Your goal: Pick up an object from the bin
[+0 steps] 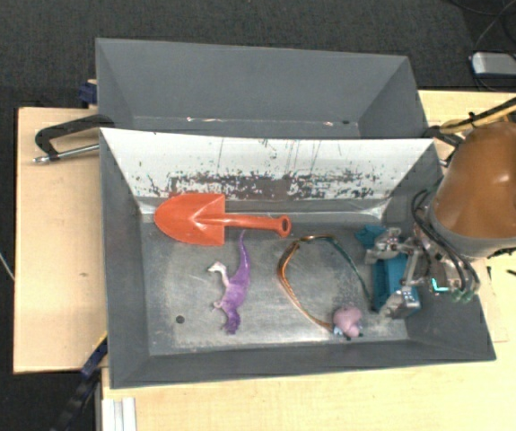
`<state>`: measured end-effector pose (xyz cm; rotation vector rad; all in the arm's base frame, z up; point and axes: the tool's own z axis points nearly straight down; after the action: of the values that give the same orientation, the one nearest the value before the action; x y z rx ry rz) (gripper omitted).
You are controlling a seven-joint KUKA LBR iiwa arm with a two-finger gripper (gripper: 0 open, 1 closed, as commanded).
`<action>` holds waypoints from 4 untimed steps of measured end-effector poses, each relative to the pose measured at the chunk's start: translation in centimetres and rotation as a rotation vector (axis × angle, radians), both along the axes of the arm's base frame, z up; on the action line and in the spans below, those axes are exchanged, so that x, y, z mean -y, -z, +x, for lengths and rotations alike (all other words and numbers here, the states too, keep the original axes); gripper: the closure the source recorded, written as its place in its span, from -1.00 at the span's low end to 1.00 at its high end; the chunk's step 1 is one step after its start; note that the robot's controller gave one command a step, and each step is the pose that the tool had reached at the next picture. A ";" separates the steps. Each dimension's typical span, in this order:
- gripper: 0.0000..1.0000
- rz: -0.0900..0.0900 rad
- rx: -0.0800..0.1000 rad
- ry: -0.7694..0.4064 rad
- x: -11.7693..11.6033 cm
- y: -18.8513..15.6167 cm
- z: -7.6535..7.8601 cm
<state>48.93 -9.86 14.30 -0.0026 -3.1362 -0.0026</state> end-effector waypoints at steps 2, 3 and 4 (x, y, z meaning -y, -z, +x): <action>-1.00 -0.002 0.016 -0.002 -3.5 5.2 7.8; -1.00 -0.001 0.008 0.187 -6.3 4.8 9.7; -1.00 -0.001 0.012 0.147 -4.1 3.8 10.9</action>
Offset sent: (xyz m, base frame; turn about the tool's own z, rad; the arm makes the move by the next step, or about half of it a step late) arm 0.0960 0.0458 -0.0730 -0.0040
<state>59.81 -5.77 10.45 -0.2330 -3.1397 -0.0017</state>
